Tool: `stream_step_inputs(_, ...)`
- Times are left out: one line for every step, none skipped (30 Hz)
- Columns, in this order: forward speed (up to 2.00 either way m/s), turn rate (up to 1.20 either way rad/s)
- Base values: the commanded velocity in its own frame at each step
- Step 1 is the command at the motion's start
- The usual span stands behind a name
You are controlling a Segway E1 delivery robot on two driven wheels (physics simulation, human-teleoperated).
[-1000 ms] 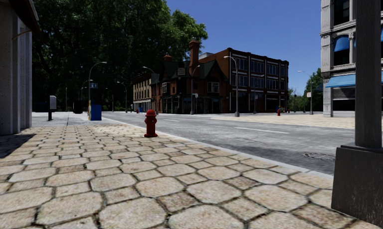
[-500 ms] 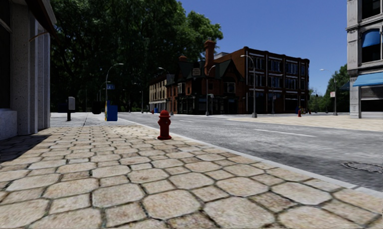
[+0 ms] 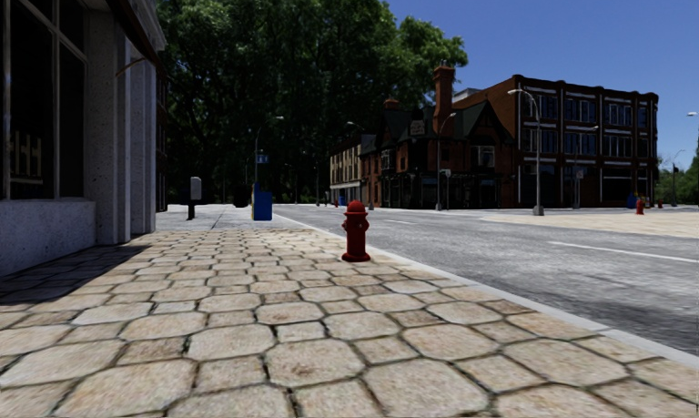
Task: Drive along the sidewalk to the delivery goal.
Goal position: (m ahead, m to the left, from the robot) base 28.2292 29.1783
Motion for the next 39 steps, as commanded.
stream_step_inputs(1.36, 0.56)
stream_step_inputs(1.36, 0.56)
stream_step_inputs(1.39, 0.56)
stream_step_inputs(1.49, 0.56)
stream_step_inputs(1.55, 0.56)
stream_step_inputs(1.62, 0.56)
stream_step_inputs(1.62, 0.56)
stream_step_inputs(1.71, 0.56)
stream_step_inputs(1.78, 0.56)
stream_step_inputs(1.83, 0.56)
stream_step_inputs(2.00, 0.56)
stream_step_inputs(2.00, 0.56)
stream_step_inputs(2.00, 0.56)
stream_step_inputs(2.00, 0.56)
stream_step_inputs(2.00, 0.56)
stream_step_inputs(2.00, 0.56)
stream_step_inputs(2.00, 0.56)
stream_step_inputs(2.00, 0.56)
stream_step_inputs(2.00, 0.56)
stream_step_inputs(2.00, 0.56)
stream_step_inputs(2.00, 0.56)
stream_step_inputs(2.00, 0.56)
stream_step_inputs(2.00, 0.56)
stream_step_inputs(2.00, 0.56)
stream_step_inputs(2.00, 0.00)
stream_step_inputs(2.00, 0.00)
stream_step_inputs(2.00, 0.00)
stream_step_inputs(2.00, 0.00)
stream_step_inputs(2.00, 0.00)
stream_step_inputs(2.00, 0.00)
stream_step_inputs(2.00, 0.00)
stream_step_inputs(2.00, 0.00)
stream_step_inputs(2.00, 0.00)
stream_step_inputs(2.00, 0.00)
stream_step_inputs(2.00, 0.00)
stream_step_inputs(2.00, 0.00)
stream_step_inputs(2.00, 0.00)
stream_step_inputs(2.00, 0.00)
stream_step_inputs(2.00, 0.00)
